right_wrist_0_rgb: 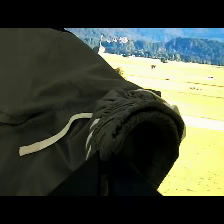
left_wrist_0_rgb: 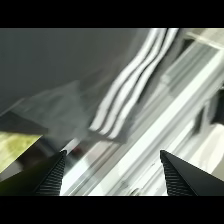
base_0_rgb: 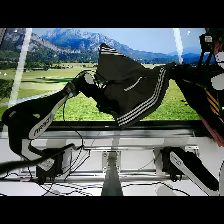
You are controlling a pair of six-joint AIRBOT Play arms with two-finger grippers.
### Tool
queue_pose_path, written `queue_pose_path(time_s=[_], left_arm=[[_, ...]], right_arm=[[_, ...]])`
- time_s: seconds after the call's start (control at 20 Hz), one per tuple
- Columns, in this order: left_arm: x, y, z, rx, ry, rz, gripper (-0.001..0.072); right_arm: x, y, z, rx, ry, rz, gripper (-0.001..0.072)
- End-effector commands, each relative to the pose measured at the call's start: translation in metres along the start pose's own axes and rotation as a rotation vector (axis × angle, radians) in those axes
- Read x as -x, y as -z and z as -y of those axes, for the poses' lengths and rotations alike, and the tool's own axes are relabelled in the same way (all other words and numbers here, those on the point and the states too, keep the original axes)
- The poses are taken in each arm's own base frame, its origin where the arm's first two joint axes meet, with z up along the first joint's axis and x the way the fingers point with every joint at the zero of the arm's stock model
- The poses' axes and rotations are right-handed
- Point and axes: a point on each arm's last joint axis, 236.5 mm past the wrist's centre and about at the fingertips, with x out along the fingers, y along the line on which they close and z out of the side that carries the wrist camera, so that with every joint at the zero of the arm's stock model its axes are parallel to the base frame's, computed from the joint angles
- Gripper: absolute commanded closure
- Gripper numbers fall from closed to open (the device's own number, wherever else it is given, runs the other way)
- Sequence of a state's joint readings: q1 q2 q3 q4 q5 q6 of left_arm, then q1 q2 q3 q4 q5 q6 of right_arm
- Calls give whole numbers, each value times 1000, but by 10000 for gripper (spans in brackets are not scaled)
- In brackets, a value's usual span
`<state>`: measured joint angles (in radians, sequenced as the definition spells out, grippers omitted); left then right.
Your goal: Fold the clothes and pants, and hang the long-sleeved shirts on hangers.
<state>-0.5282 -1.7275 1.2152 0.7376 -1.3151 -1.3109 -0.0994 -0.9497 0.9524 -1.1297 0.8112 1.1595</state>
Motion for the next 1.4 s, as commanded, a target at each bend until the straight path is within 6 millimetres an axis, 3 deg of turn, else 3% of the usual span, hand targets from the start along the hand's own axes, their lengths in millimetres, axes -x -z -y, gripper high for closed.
queue_pose_path(time_s=[0.0,0.1,0.4,0.55,0.6,0.65,0.7,0.85,0.95,1.05,1.2,1.35], left_arm=[[-1,16,-18,16,-109,-54,4],[-18,21,-15,16,-120,-73,4],[-83,-2,19,61,-28,6,24],[-83,-17,21,95,4,63,429],[-77,-21,19,102,8,76,607],[-69,-27,16,111,13,96,695],[-59,-33,13,120,19,119,695],[-14,-52,11,95,38,222,696],[29,-63,16,57,50,318,697],[87,-71,23,-10,52,446,697],[197,-66,36,-110,24,698,697],[322,-29,40,-135,-44,1005,697]], right_arm=[[0,0,0,0,0,1,686],[0,0,0,0,1,1,686],[0,-1,1,0,2,4,687],[0,-1,1,0,2,4,687],[0,-1,1,0,2,5,687],[0,-1,1,0,2,4,687],[0,-1,1,0,2,5,687],[0,-1,0,-1,1,4,686],[2,-3,-3,-10,-10,12,687],[5,-12,-14,-47,-52,41,687],[24,-40,-22,-6,-69,121,687],[52,-75,-24,48,-42,216,687]])
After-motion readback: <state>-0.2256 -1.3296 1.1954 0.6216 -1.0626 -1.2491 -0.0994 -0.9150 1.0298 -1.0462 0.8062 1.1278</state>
